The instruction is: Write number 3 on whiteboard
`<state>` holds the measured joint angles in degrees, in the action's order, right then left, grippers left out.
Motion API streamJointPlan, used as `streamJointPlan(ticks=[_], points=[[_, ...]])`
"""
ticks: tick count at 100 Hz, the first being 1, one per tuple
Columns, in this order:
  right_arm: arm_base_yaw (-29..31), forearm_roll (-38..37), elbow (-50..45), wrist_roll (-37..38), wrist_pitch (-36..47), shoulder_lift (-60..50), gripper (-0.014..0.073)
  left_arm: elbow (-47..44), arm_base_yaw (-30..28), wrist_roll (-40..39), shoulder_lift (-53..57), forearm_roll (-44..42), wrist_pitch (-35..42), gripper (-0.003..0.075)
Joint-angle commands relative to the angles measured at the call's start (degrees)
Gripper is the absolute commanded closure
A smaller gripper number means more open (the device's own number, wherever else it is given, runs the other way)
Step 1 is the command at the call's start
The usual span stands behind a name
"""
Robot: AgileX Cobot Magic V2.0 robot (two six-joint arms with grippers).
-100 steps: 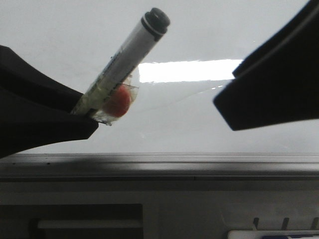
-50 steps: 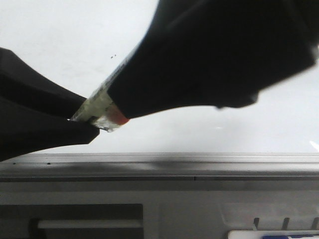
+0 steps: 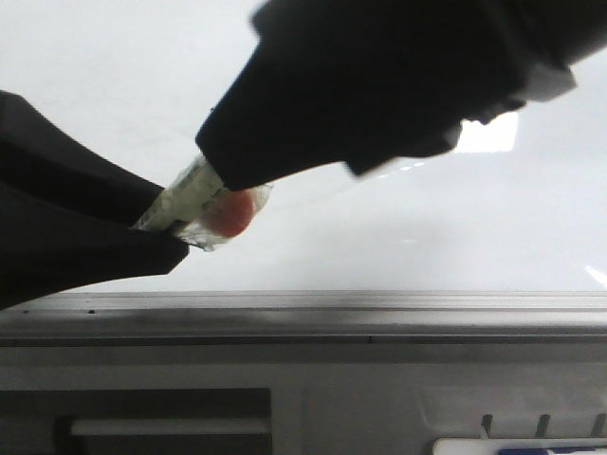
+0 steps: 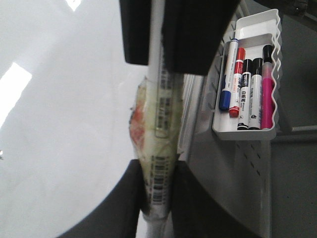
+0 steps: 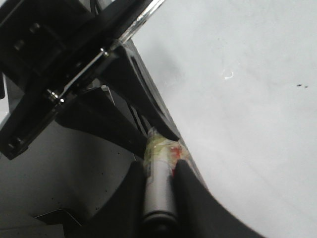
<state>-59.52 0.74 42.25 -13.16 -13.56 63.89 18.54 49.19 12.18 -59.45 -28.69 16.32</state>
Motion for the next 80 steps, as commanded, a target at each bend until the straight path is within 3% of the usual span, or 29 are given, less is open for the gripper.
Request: streamJointPlan(ticks=[1,13,20,35,49,60,80], points=[[0.0,-0.3,2.0,-0.2,2.9,-0.8,0.0655,1.5,0.0,-0.3,0.9,2.7,4.1,0.0559],[0.0,-0.3,2.0,-0.2,4.7,-1.0,0.0655,1.5,0.0,-0.3,1.1,10.5,4.2,0.0319],[0.3,-0.7,2.1,-0.2,6.7,-1.0,0.0655,1.5,0.0,-0.3,1.8,13.9,3.9,0.0255],[3.0,-0.3,6.5,0.8,-0.6,-1.1,0.0655,1.5,0.0,-0.3,5.5,15.3,1.0,0.0290],[7.5,-0.7,12.1,0.8,-7.2,-1.1,0.0655,1.5,0.0,-0.3,10.7,22.8,0.1,0.0313],[10.5,-1.2,15.4,0.8,-8.6,-1.1,0.0655,1.5,0.0,-0.3,14.0,27.0,-0.1,0.0313],[11.7,-3.4,19.4,0.8,-11.5,0.2,0.0655,1.5,0.0,-0.3,16.1,27.3,-0.1,0.0313]])
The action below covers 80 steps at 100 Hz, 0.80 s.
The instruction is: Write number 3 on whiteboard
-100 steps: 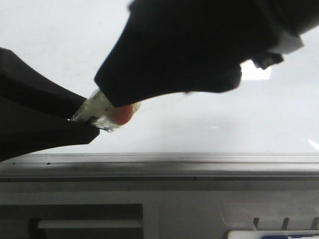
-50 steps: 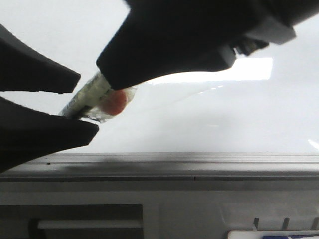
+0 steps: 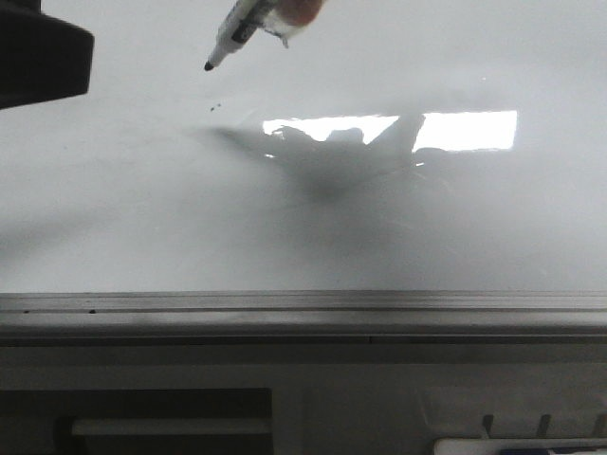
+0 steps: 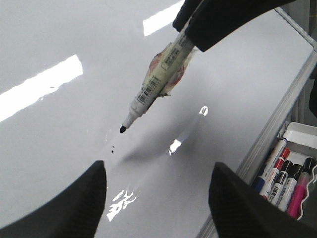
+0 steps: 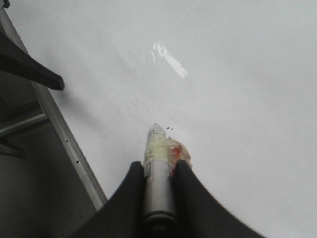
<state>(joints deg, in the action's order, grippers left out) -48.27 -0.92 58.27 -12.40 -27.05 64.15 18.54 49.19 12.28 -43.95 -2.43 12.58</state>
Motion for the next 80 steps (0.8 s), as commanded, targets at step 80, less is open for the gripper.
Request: streamJointPlan(ticks=[80], points=[[2.2,-15.8,8.9,9.3,-0.8,7.4,0.0652,1.5,0.0,-0.4,0.5,1.1,1.9,0.0323]])
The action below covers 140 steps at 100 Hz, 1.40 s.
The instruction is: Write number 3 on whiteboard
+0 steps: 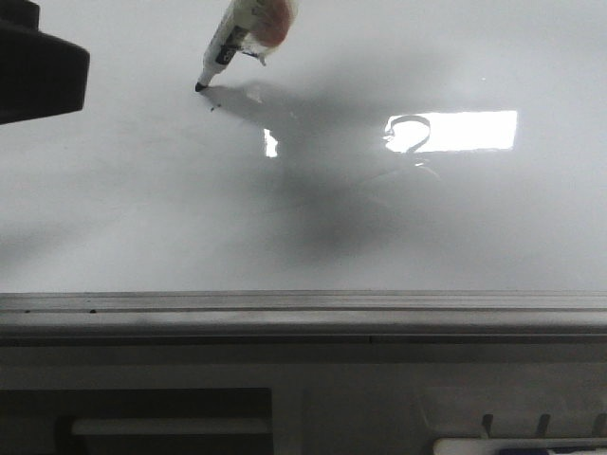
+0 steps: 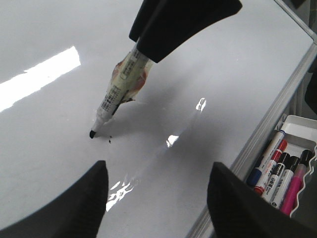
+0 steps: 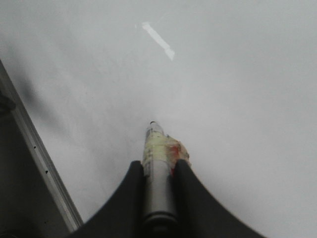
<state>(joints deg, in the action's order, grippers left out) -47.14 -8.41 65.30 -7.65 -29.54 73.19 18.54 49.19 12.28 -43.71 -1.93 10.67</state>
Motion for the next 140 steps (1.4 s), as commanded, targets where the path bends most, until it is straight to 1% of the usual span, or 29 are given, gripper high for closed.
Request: streamJointPlan(ticks=[1,7,17,29,39,56,75,102,108,121,130,140], points=[[1.0,-8.8,1.9,5.5,1.2,-1.7,0.0652,1.5,0.0,-0.4,0.2,0.6,3.9,0.0323],[1.1,-13.0,1.9,8.5,-0.5,-2.2,0.0652,1.5,0.0,-0.4,0.2,0.6,3.9,0.0323],[1.1,-13.5,1.9,8.8,-3.2,-3.0,0.0652,1.5,0.0,-0.4,0.2,0.6,3.9,0.0323],[1.1,-10.2,1.8,8.8,-7.7,-3.4,0.0653,1.5,0.0,-0.4,0.2,0.6,3.9,0.0323],[-0.5,-8.6,1.0,8.8,-9.2,-3.4,0.0653,1.5,0.0,-0.4,0.2,0.6,3.9,0.0323],[-4.2,-8.2,-0.7,8.8,-9.3,-2.6,0.0653,1.5,0.0,-0.4,0.2,0.6,4.0,0.0323],[-4.7,-8.2,-0.7,8.9,-9.6,-2.1,0.0653,1.5,0.0,-0.4,0.2,0.6,4.0,0.0323],[-5.4,-7.5,-1.0,9.0,-17.5,-4.6,0.0653,1.5,0.0,-0.4,0.2,0.6,4.0,0.0323],[-6.8,-6.8,-1.9,9.0,-16.5,-4.4,0.0655,1.5,0.0,-0.4,0.2,0.6,4.0,0.0323],[-10.3,-6.7,-3.2,9.0,-11.3,-1.4,0.0655,1.5,0.0,-0.4,0.2,0.6,4.0,0.0323],[-10.5,-6.7,-2.3,9.0,-9.0,1.3,0.0655,1.5,0.0,-0.4,0.2,0.6,4.0,0.0323],[-10.8,-6.6,-1.3,9.0,-6.2,1.8,0.0655,1.5,0.0,-0.4,0.2,0.3,4.0,0.0323]])
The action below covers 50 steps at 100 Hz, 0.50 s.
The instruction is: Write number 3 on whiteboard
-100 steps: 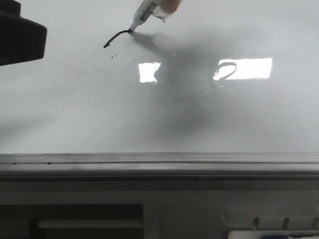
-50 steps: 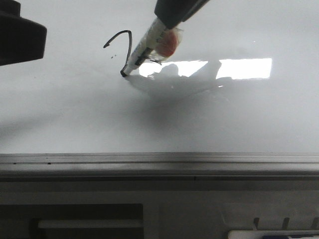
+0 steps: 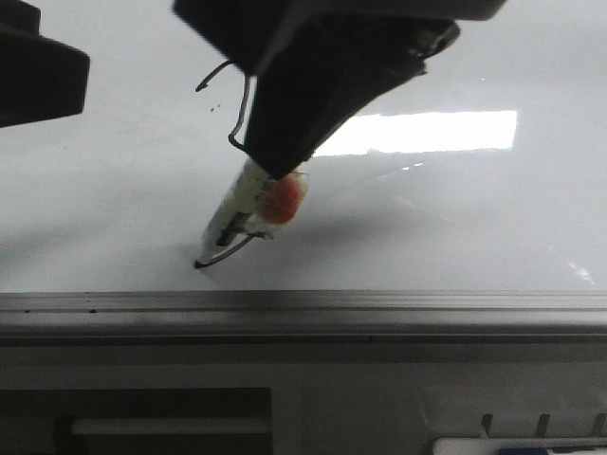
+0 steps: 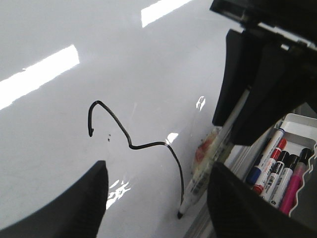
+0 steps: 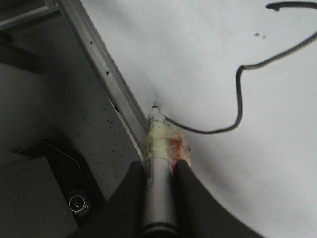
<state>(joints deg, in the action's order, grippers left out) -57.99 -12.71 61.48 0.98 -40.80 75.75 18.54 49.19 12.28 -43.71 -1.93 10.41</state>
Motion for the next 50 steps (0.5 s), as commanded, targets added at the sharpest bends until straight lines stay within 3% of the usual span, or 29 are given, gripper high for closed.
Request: streamJointPlan(ticks=[1,23,50], points=[[-0.1,-2.3,2.7,0.3,5.3,-0.9,0.0655,1.5,0.0,-0.4,0.2,0.2,4.2,0.0323],[-1.5,-1.7,3.5,0.3,2.8,-3.3,0.0655,1.5,2.5,-0.4,-0.2,-7.7,2.7,0.0323],[-5.8,-1.7,3.5,0.3,2.4,-3.6,0.0655,1.5,5.1,-0.4,-4.5,-8.3,2.0,0.0323]])
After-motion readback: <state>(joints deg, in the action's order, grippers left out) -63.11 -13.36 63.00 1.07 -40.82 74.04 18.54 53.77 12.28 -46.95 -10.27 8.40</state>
